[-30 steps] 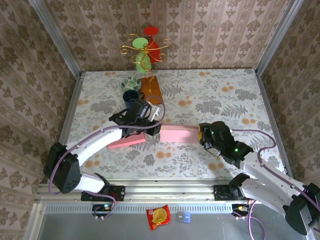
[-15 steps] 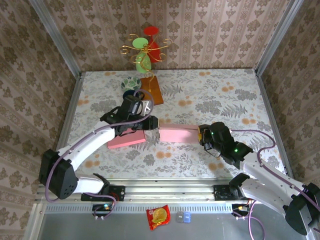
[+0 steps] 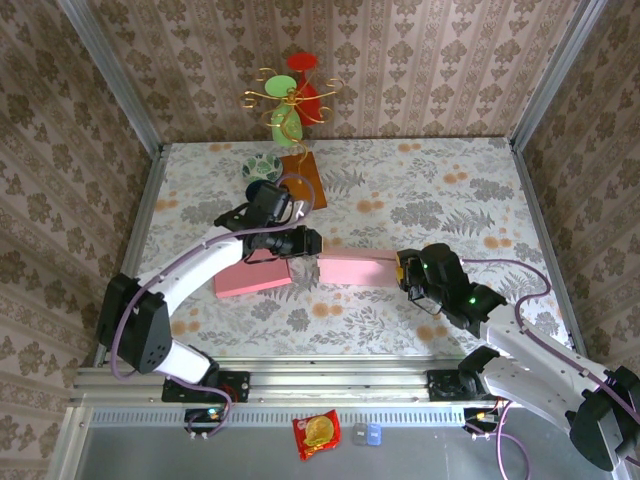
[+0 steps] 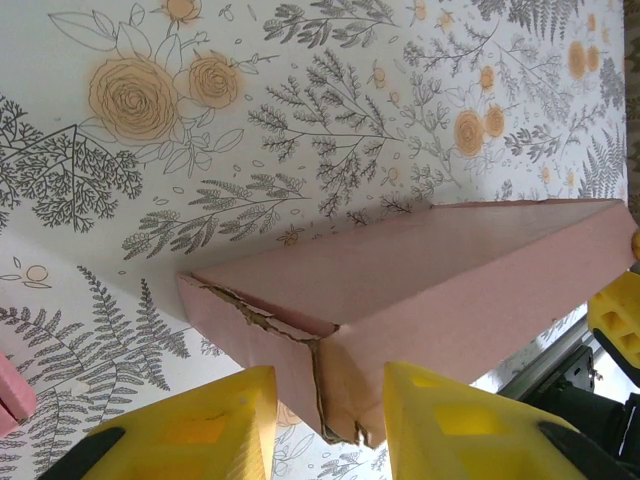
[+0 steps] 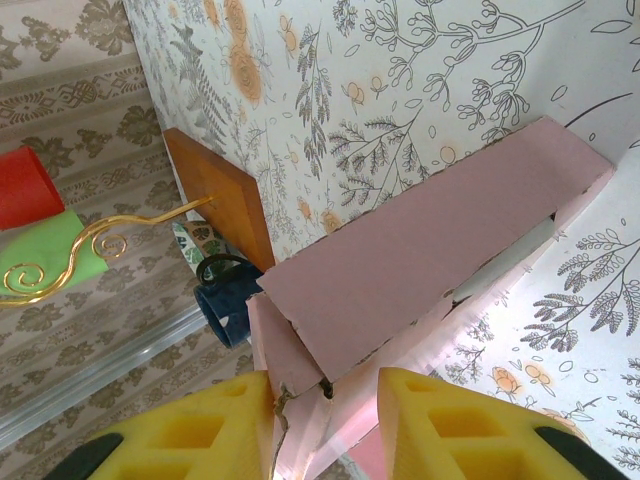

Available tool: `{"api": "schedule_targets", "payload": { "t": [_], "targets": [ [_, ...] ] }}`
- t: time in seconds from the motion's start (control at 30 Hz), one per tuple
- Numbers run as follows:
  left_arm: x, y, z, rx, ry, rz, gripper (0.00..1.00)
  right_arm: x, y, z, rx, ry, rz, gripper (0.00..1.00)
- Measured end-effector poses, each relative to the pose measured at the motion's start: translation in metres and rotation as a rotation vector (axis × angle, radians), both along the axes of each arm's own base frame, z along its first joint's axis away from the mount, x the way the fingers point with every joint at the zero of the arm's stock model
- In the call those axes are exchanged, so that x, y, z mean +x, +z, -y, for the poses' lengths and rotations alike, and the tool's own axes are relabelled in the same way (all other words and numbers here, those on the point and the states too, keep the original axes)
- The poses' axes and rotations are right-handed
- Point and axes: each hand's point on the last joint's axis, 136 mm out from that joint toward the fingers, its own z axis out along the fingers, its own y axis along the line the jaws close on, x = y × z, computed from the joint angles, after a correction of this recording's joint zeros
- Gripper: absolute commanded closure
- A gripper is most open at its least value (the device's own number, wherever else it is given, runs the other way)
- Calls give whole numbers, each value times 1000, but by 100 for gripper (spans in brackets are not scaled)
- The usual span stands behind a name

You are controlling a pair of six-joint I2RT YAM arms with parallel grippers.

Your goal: Fold the paper box

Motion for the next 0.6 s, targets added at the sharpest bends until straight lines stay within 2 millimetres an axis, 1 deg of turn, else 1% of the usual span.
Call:
{"api": "schedule_targets", "payload": {
  "t": [0.13,0.37,0.5,0.6],
  "targets": [
    [-1,-4,1,4,-4,-13,66,0,0,0,0,1,-1,67],
    [-1,-5,1,6,-5,-15,69,-1,-2,0,-3,4,-9,67],
    [-6,-12,0,13,-10,-25,70,-5,-6,0,-9,15,-28,67],
    [-7,-12,-1,6,-11,-15,71,-6,-8,0,-11,19,-38,66]
  ]
}}
